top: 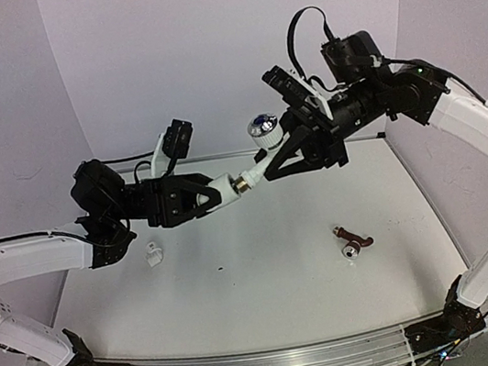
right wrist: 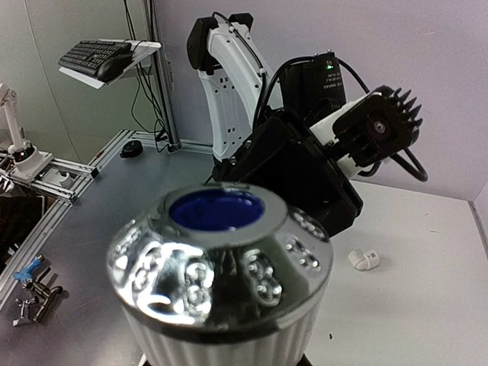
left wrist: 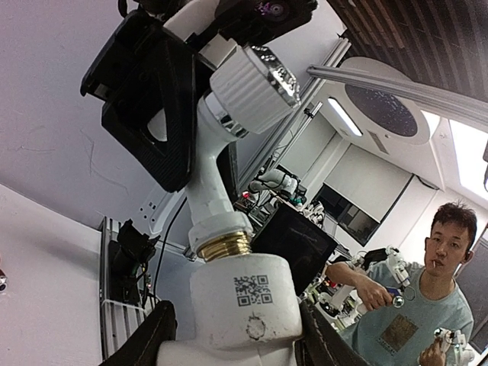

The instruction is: Install the water faucets

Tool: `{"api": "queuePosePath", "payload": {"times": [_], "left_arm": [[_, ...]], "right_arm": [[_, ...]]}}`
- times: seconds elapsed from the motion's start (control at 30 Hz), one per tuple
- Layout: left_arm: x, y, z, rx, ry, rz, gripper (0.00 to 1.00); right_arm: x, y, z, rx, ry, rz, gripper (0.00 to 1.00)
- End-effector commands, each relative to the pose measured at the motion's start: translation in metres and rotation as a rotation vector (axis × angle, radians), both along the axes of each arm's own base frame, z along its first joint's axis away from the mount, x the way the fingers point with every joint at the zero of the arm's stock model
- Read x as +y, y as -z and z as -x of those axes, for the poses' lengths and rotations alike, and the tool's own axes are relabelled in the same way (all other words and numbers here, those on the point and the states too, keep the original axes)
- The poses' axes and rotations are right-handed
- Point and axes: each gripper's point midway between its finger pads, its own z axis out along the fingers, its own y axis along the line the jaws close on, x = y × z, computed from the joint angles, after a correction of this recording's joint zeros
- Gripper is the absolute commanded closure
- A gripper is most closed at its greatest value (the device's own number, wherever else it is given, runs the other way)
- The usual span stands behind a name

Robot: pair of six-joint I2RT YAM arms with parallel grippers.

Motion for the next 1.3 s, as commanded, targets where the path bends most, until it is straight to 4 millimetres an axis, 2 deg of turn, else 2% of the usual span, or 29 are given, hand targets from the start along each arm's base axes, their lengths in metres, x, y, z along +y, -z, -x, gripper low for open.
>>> {"api": "queuePosePath", "payload": {"times": [0.0,0.27,0.6,0.87,1.13,1.27], "left_arm": [[0.006,-0.031,0.008,-0.033,0.041,0.059,0.89],[0.007,-0.033,0.006,0.0,0.024,0.056,0.91],[0.002,-0.032,0.001,0.064,0.05,0.058,0.95],[-0.001,-0.031,-0.004,0.068,0.048,0.102,0.97],[-0.007,-0.03,-0.011,0.093,0.091,0.113,0.98],[-0.006,-0.03,-0.011,0.075,0.062,0.099,0.98]], "right_arm": [[0.005,-0.024,0.002,-0.117,-0.011,-0.056,1.0],[0.009,-0.015,0.006,-0.187,0.001,-0.022,1.0],[0.015,-0.009,-0.001,-0.351,0.058,0.015,1.0],[0.016,-0.017,-0.007,-0.46,0.059,-0.016,1.0],[0.031,-0.032,-0.02,-0.489,0.095,-0.075,1.0],[0.03,-0.027,-0.024,-0.488,0.115,-0.055,1.0]]}}
